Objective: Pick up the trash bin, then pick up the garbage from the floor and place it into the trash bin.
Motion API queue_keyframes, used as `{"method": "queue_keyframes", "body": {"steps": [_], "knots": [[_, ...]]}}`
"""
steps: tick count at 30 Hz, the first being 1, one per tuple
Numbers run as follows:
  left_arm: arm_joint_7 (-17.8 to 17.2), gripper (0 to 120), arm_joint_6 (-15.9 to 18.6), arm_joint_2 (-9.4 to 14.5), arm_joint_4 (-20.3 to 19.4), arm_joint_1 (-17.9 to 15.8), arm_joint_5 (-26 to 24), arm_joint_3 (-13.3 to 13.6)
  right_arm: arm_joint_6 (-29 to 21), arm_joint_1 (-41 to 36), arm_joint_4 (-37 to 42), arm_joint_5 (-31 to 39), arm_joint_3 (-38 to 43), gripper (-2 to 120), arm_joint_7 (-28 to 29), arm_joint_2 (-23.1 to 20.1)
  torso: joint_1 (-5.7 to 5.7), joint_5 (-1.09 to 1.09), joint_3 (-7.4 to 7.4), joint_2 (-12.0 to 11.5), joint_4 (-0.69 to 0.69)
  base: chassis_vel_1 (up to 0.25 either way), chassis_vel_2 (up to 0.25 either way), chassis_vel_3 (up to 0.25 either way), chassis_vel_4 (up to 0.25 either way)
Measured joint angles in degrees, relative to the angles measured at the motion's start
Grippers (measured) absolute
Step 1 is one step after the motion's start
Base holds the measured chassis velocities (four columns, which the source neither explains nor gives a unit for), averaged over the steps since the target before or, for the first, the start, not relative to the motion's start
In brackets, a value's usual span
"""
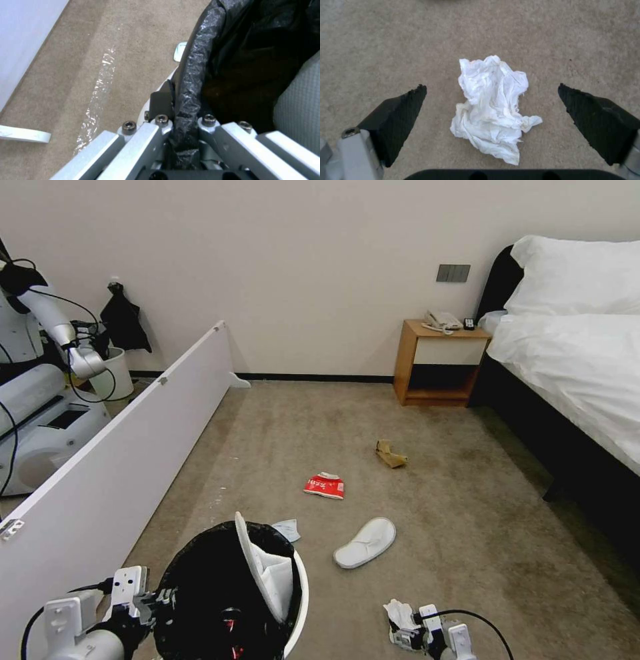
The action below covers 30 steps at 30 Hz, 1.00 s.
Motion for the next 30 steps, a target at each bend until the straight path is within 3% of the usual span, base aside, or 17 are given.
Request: {"method": "queue_keyframes", "body": {"steps": [9, 30], "knots": [[0.0, 2, 0.0, 0.1, 0.0, 0.0, -0.1, 0.0, 0.1, 2.0, -2.9, 0.3, -0.8, 100, -0.7, 1.2, 0.0, 0.0, 0.0, 0.0, 0.0, 0.0, 0.0, 0.0, 0.0], [0.0, 2, 0.0, 0.3, 0.4, -0.7, -0.3, 0.0, 0.7, 4.9, -7.5, 1.3, -1.6, 29, -1.7, 1.9, 0.0, 0.0, 0.0, 0.0, 0.0, 0.0, 0.0, 0.0, 0.0]]}}
